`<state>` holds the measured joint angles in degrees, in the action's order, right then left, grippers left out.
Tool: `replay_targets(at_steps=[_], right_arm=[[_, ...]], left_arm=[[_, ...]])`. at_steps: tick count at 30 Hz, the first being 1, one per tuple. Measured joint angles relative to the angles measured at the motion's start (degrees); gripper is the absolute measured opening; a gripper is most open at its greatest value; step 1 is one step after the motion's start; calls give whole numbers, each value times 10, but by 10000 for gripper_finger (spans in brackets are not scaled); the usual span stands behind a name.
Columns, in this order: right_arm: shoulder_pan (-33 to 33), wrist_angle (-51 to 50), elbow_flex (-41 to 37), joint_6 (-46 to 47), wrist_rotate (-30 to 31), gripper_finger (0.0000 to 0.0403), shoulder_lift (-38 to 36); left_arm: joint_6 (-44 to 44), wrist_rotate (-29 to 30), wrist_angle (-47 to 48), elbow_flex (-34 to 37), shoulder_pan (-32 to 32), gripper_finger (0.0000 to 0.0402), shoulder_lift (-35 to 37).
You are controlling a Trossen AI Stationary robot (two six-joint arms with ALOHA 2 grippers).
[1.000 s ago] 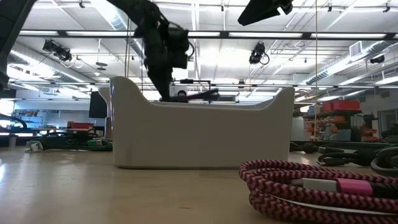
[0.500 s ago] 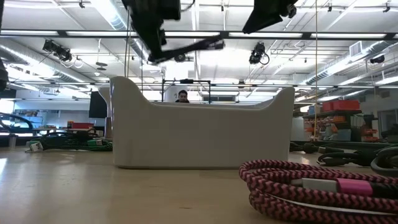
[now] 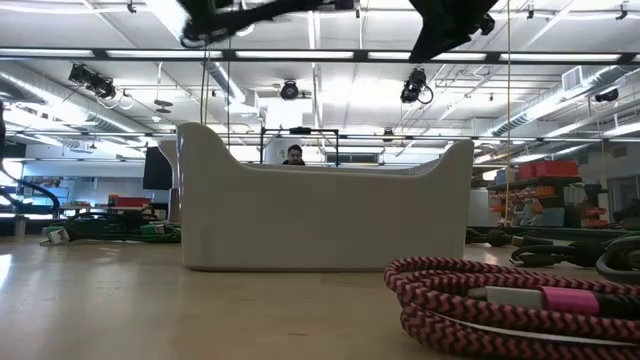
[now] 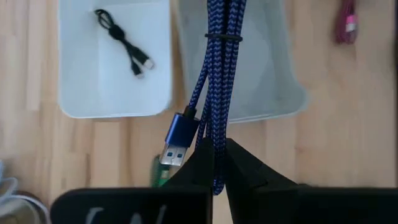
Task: Pick & Place USB Port
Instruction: Put the violet charger cable into the gray container
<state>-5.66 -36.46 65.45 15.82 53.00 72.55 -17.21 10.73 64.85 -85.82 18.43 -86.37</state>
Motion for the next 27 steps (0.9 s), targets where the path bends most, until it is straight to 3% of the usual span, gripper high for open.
replay_targets(at_steps=[6,12,21,27], right_arm=[[14,-7,0,0,-1,100,-2],[26,-6,0,0,-20,100,-2],[26,-6,0,2,-33,100,-2],[26,-6,0,2,-46,100,-2]], left_arm=[[-159,87,-15,0,98,17,-3],[-209,111,-95,-1,163,17,-49],[-229,109,-144,0,159,17,-147],[-226,96,-174,0,140,17,-169]])
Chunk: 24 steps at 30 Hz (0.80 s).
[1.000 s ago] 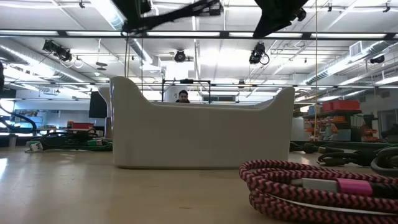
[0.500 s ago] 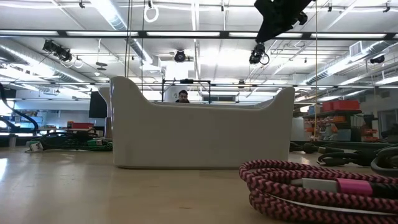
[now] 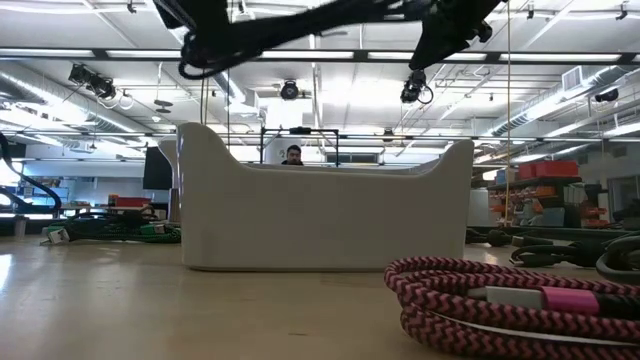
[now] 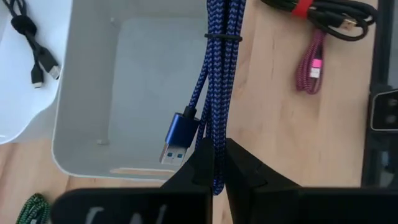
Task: Pick & Place USB Port
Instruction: Put the violet charger cable into the gray container
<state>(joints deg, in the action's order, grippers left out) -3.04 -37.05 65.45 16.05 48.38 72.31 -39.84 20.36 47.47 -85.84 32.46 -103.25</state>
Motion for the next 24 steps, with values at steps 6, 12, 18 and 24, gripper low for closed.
replay_targets(at_steps=[6,12,18,24], right_arm=[[0,-2,0,-1,0,100,0],[0,-3,0,-5,0,100,0],[0,-9,0,-5,0,100,0],[0,-15,0,-5,0,100,0]], left_arm=[[19,13,0,0,-14,17,0],[50,14,-1,0,-37,17,-8],[51,-14,5,0,-57,17,-37],[47,-11,22,0,-62,25,-38]])
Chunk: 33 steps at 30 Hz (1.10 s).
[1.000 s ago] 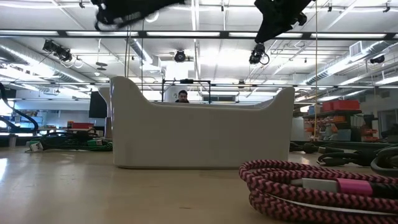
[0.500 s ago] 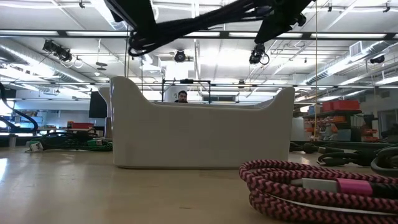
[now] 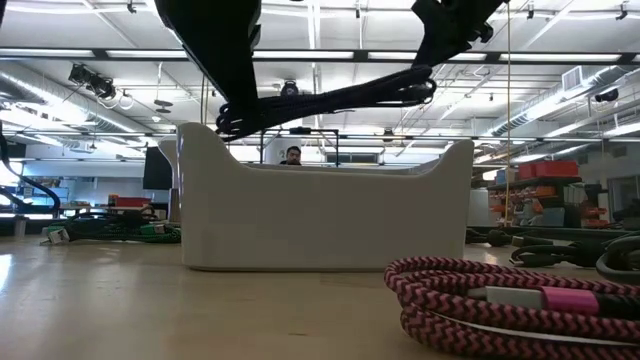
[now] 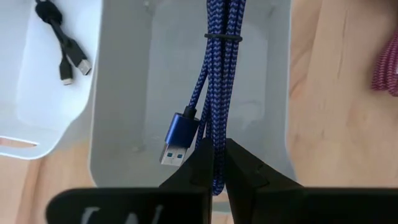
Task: Pick & Place USB Port
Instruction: Put the violet charger cable into the gray container, then put the black charger cable into the white container
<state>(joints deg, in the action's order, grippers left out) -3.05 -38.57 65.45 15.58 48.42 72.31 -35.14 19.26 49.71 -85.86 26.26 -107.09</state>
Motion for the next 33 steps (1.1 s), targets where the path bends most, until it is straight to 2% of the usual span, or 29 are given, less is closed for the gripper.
replay_targets(at_steps=[5,15,33], right_arm=[[0,-2,0,0,0,100,0],[0,-6,0,1,0,100,0],[0,-6,0,3,0,100,0]], left_arm=[[13,-13,2,0,-7,20,-3],[13,-10,23,0,-11,72,-15],[29,-9,29,0,-22,75,-17]])
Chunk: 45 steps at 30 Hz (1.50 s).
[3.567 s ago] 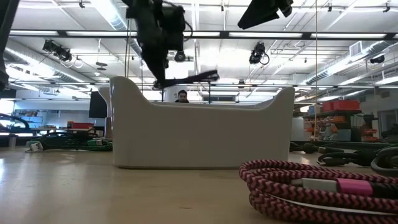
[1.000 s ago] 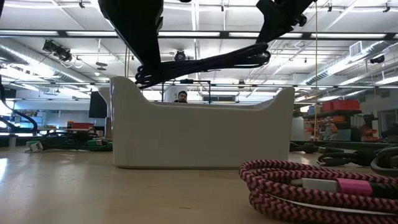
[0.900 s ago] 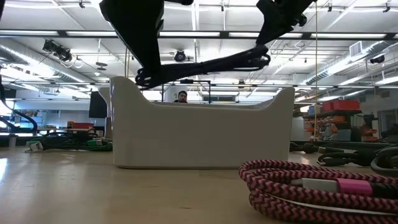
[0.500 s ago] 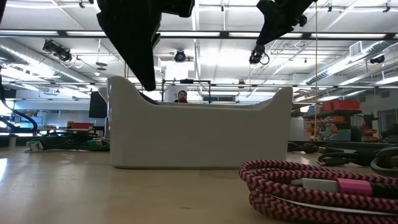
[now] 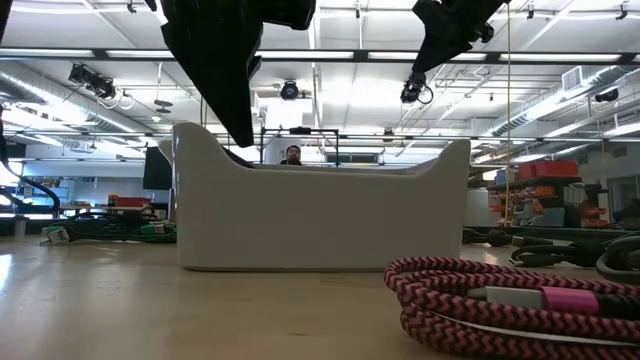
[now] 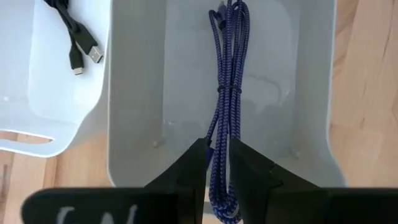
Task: Pick & Place USB Port
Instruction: Put the black charger cable into the white container
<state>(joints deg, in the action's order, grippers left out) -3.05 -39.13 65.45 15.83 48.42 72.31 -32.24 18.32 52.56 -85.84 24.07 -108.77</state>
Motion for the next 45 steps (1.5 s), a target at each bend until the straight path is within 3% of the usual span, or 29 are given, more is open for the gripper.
replay_targets(at_steps=[3,8,18,23,28,35,38,45], right_arm=[[0,0,0,0,0,100,0],[0,0,0,8,-5,100,0],[7,-1,0,22,-55,100,0],[18,-8,0,28,-59,100,0],[27,-5,0,15,-58,100,0],[30,-10,0,-1,-59,100,0],[29,-22,0,-2,-61,100,0],[28,-76,-1,32,-72,100,0]], left_arm=[[28,25,6,0,-6,76,1],[73,126,39,0,-12,71,14],[41,323,161,0,-7,41,70],[61,372,154,60,-19,28,130],[158,332,24,185,-82,17,222],[397,178,-284,324,-235,16,316],[476,125,-378,352,-318,16,317],[572,-56,-476,359,-484,16,280]])
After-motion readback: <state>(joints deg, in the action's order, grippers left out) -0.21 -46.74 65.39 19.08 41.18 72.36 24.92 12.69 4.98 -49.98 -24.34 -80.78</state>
